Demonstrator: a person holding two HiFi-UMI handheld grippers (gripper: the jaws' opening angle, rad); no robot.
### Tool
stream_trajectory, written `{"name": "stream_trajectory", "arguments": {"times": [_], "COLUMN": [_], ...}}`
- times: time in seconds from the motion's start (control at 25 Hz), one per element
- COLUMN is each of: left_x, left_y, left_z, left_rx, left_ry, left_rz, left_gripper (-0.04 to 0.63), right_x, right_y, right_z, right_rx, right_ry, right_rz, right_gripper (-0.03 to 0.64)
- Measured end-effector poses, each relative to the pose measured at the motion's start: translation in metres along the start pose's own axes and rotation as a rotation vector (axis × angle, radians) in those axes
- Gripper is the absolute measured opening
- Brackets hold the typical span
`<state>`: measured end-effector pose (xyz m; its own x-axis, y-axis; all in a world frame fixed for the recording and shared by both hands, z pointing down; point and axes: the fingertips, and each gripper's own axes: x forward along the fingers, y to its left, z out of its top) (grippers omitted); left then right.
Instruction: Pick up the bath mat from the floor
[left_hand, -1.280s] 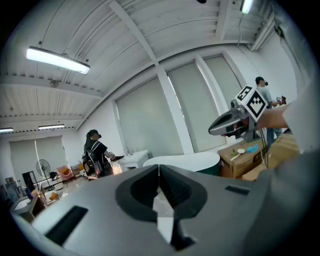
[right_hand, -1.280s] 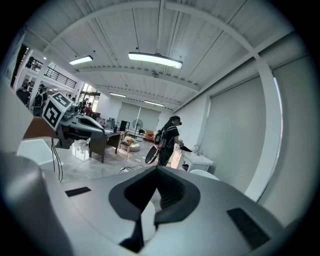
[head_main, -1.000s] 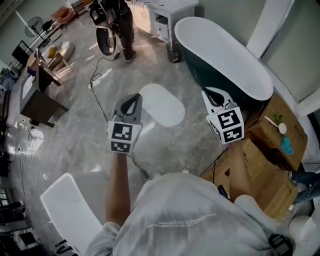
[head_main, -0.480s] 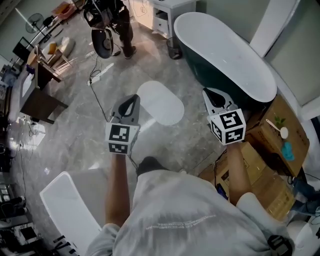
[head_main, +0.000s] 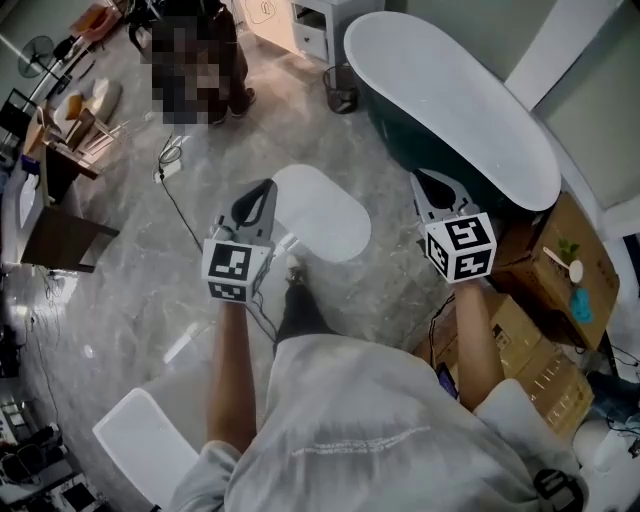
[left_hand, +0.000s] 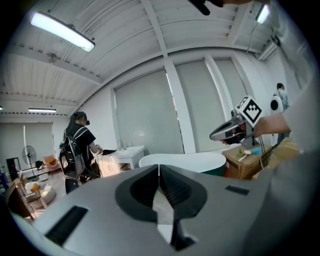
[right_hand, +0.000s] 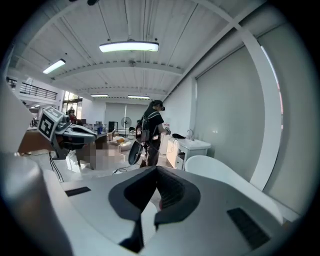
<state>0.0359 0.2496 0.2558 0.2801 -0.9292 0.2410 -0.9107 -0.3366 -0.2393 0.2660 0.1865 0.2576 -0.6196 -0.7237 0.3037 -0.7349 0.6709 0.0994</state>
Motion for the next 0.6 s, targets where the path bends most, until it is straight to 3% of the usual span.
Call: {"name": "stream_trajectory", "arguments": {"times": [0.16, 0.36, 0.6], "left_x": [0.059, 0.127, 0.193], "left_y": [0.058, 0.122, 0.143], "left_z": [-0.005, -0.025, -0.057], "left_rx": [0.018, 0.008, 0.009], "left_ry": [-0.016, 0.036, 0.094], "left_rz": [-0.107, -0.208, -0.340], "left_gripper": [0.018, 0.018, 0.018], "right_x": [0.073, 0.150, 0.204], "right_y": [-0.004, -0.004, -0.012], "right_z": [0.010, 0.025, 0.013], "right_rx": [0.066, 0.104, 0.138], "right_ry": [0.060, 0.139, 0.236], "right_rz": [-0.043, -0.090, -0.128], "right_gripper": [0.015, 0.015, 0.015]}}
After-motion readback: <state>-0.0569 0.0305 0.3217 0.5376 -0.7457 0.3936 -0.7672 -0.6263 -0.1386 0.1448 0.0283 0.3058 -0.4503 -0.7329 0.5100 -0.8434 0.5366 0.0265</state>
